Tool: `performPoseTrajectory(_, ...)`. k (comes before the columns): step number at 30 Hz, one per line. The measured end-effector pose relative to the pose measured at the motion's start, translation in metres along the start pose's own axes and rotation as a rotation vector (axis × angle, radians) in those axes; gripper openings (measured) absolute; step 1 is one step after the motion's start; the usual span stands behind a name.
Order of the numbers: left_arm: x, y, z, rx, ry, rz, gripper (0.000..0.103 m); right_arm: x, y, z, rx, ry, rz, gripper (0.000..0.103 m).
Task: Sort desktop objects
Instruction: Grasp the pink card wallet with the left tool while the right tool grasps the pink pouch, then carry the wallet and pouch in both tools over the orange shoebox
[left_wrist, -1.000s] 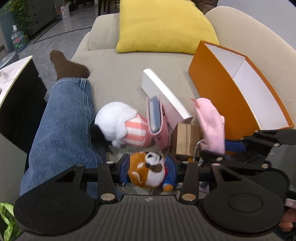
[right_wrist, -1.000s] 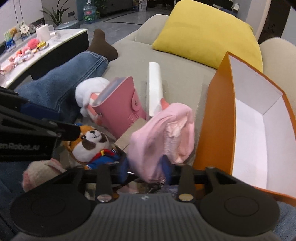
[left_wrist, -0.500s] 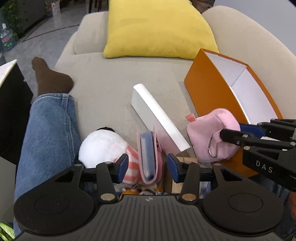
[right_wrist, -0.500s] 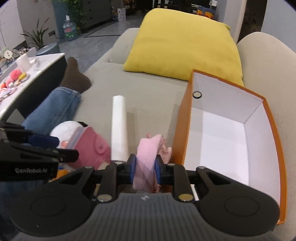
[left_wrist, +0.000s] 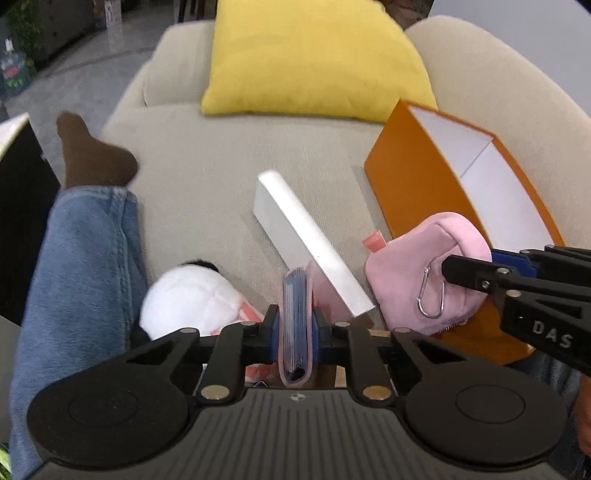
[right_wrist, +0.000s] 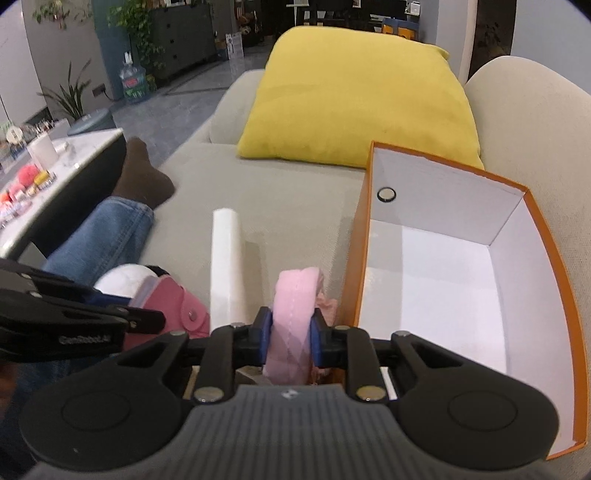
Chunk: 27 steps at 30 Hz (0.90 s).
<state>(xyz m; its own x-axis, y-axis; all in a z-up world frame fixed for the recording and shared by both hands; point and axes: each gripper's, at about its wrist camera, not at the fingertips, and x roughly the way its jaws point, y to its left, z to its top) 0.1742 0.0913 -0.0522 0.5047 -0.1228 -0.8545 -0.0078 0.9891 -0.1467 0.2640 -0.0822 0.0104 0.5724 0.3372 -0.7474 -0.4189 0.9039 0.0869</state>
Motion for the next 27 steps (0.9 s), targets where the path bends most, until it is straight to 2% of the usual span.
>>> performPoseTrajectory(9,-0.079,-0.025,0.009,0.039,-0.2,0.015,0.018,-0.078,-0.009,0.009,0.067,-0.164,0.129,0.022)
performPoseTrajectory(13,-0.114,-0.053,0.023,0.085,-0.293,-0.036,0.018,-0.12,-0.021,0.011,0.077,-0.261,0.095,0.022)
performPoseTrajectory(16,-0.125,-0.08,0.035,0.119,-0.329,-0.097,0.018,-0.142,-0.036,0.011,0.102,-0.293,0.055,0.022)
performPoseTrajectory(20,-0.119,-0.122,0.048,0.171,-0.337,-0.165,0.018,-0.158,-0.064,0.004,0.144,-0.299,-0.027,0.022)
performPoseTrajectory(23,-0.099,-0.149,0.054,0.198,-0.294,-0.215,0.018,-0.162,-0.086,-0.004,0.176,-0.289,-0.084,0.022)
performPoseTrajectory(27,-0.067,-0.177,0.055,0.208,-0.231,-0.227,0.018,-0.153,-0.119,-0.014,0.232,-0.24,-0.107,0.022)
